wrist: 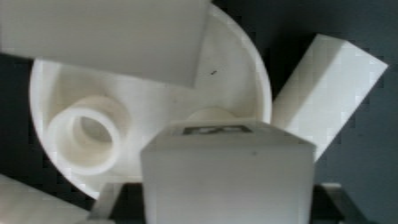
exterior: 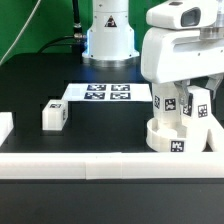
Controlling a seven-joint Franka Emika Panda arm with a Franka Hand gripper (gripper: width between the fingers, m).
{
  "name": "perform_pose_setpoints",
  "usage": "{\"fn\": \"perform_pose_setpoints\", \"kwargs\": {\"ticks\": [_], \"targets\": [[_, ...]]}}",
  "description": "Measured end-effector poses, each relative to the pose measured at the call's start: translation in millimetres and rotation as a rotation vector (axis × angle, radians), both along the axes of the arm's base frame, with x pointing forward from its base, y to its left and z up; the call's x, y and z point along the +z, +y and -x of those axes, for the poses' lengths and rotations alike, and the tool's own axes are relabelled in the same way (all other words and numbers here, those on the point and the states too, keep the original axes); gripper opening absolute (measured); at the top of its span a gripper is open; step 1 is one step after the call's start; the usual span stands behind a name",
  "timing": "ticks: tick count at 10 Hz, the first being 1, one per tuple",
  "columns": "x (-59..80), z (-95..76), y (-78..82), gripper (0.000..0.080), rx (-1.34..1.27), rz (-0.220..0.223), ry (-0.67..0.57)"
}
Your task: Assemble stool
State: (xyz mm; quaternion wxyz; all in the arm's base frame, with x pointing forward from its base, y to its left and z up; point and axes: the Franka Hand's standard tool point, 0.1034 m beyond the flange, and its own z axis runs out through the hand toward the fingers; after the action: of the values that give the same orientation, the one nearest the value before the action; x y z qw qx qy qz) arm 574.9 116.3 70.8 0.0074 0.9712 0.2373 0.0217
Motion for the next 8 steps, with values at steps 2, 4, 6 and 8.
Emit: {"fn": "perform_pose_setpoints", "kwargs": {"ticks": [2,4,6,8], "targets": [[0.0,0.0,0.0,0.0335,-0.040,-0.002,0.000],[0.0,0.0,0.0,0.0335,-0.198,-0.010,-0.001],[-0.3,0.9,4.8,0.0335,-0.459,-0.025,-0.005],[-0.5,0.8,6.5,0.0337,-0.656,-0.036,-0.009]]}}
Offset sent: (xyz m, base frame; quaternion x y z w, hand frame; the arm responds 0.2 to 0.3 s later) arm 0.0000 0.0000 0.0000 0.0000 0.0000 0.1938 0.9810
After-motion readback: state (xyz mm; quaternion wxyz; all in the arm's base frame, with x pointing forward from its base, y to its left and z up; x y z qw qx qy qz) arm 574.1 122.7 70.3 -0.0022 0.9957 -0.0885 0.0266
